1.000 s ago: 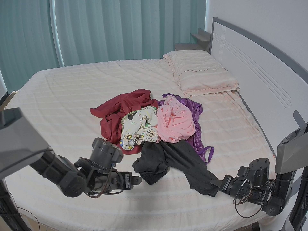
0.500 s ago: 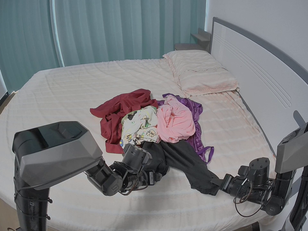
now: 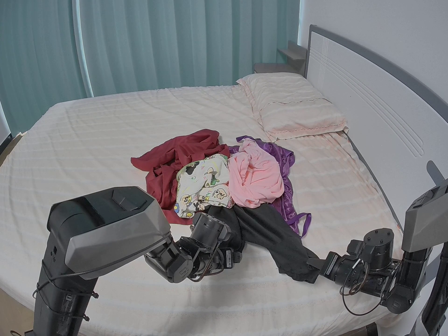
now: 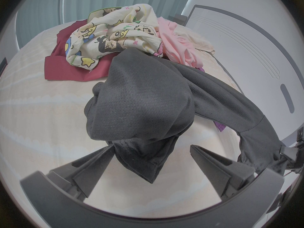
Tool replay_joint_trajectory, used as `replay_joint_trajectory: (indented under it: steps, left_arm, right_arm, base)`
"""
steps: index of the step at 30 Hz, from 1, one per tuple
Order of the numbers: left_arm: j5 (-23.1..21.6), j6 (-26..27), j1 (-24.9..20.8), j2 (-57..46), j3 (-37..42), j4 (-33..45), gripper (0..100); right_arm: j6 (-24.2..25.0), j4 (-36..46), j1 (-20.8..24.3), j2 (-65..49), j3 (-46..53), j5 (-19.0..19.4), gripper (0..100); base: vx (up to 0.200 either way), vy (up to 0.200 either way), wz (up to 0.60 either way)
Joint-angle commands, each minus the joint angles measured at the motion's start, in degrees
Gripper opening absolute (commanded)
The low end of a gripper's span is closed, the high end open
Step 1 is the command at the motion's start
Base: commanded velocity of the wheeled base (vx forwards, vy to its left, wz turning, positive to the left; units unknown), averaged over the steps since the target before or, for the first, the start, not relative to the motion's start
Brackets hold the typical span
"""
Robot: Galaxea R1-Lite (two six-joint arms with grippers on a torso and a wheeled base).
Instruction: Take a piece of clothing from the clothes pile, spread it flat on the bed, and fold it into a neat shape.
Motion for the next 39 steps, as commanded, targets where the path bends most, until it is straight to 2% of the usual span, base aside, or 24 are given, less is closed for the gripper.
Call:
replay_joint_trajectory:
  steps: [1,8,13,17,22,25,27,30,33,35,36,37,39]
  left_arm:
    - [0.04,0.0,0.01,0.85,-0.7,0.06,0]
    - [0.66,-0.18,0.1,0.67,0.09,0.23,0]
    - [3.38,-0.97,0.54,-0.65,2.46,0.85,0]
    - [2.94,-5.54,1.59,-8.73,8.79,0.5,0]
    - [2.33,-7.47,1.5,-21.13,19.77,-3.11,0]
    - [2.33,-9.23,1.15,-28.42,24.78,-7.76,0]
    - [2.33,-11.34,0.71,-32.46,27.51,-10.4,0]
    - [2.41,-13.89,-0.78,-37.21,30.14,-12.51,0]
    - [2.68,-14.42,-0.96,-43.19,32.17,-14.53,0]
    - [2.77,-14.5,-0.96,-48.55,32.34,-15.85,0]
    - [2.68,-14.5,-0.96,-48.9,32.34,-15.85,0]
    - [2.77,-14.33,-0.96,-52.59,32.69,-15.94,0]
    - [2.77,-14.33,-0.96,-55.67,32.96,-16.11,0]
  right_arm:
    - [0.03,-0.76,0.07,0.14,-0.1,0.06,0]
    - [0.03,-0.76,0.25,0.31,0.07,0.15,0]
    - [0.11,-0.76,0.43,0.4,0.25,0.24,0]
    - [0.29,-0.76,0.51,0.31,0.34,0.15,0]
    - [0.2,-0.76,1.48,-2.68,-0.54,0.5,0]
    - [-0.33,-0.85,3.85,-5.31,-2.65,-1.08,0]
    - [-0.5,-0.76,4.91,-9.8,-3.7,-3.72,0]
    - [-0.5,-0.67,6.84,-15.42,-5.2,-4.16,0]
    - [-2.7,-0.58,7.46,-20.52,-7.4,-4.16,0]
    - [-6.74,-0.58,6.58,-24.3,-9.51,-3.72,0]
    - [-7.0,-0.58,6.49,-24.47,-9.59,-3.72,0]
    - [-9.64,-0.58,5.44,-27.29,-11.0,-2.4,0]
    - [-10.78,-0.58,4.91,-29.92,-12.41,-0.46,0]
  base:
    - [0.0,0.0,0.0]
    - [0.0,0.0,0.0]
    - [0.0,0.0,0.0]
    - [0.0,0.0,0.0]
    - [0.0,0.0,0.0]
    - [0.0,0.0,0.0]
    - [0.0,0.0,0.0]
    - [0.0,0.0,0.0]
    - [0.0,0.0,0.0]
    - [0.0,0.0,0.0]
    - [0.0,0.0,0.0]
    - [0.0,0.0,0.0]
    - [0.0,0.0,0.0]
